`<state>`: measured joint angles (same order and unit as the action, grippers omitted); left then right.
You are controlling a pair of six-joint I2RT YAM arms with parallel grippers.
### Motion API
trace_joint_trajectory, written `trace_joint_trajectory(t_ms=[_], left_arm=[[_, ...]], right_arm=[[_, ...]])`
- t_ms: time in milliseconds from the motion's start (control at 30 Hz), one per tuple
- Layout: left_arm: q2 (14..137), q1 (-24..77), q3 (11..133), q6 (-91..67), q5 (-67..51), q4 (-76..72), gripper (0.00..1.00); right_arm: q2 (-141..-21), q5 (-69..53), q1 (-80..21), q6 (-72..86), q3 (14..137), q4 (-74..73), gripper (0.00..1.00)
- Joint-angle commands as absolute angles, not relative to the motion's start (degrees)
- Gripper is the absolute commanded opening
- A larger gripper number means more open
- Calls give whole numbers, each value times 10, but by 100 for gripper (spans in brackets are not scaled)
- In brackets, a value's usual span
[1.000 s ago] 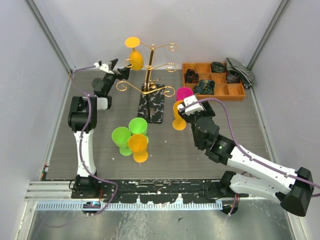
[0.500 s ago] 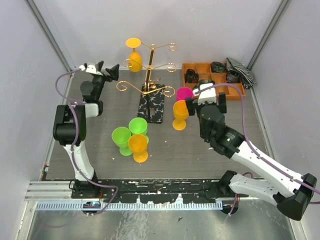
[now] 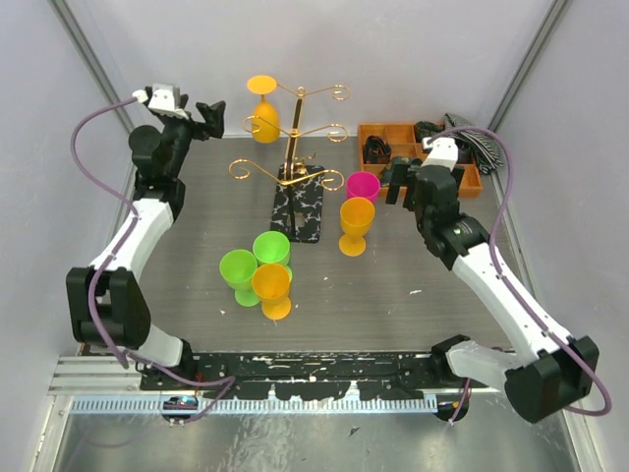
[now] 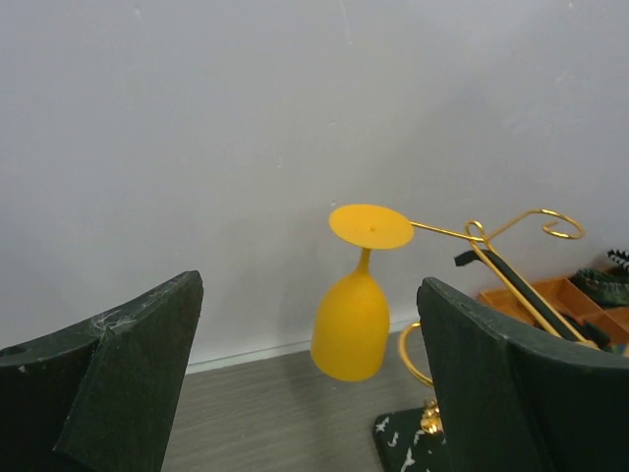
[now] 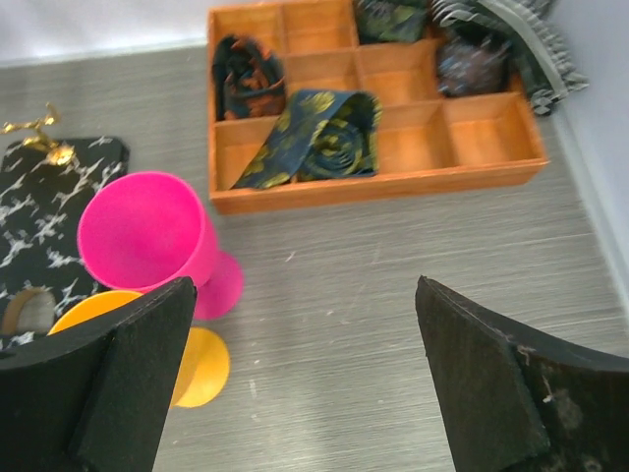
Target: Place the wine glass upside down on the wine glass rack
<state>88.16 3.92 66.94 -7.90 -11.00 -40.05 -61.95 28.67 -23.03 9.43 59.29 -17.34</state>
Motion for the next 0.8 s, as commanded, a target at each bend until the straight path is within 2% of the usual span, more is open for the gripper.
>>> trace_joint_trajectory(t_ms=[0,400,533,767], left_arm=[[819,59,703,-36,-102,-226,97],[692,121,653,-22,-58,-165,98],[666,144,635,2,-33,-145,98],[622,154,607,-4,-27,-124,98]], right_arm=[[-662,187,-222,157,615,-144,97],[-765,165,-192,156,644,-71,81],[-794,121,-169,165,651,-55,73],[-845,62,-164,168,671,-48,70]])
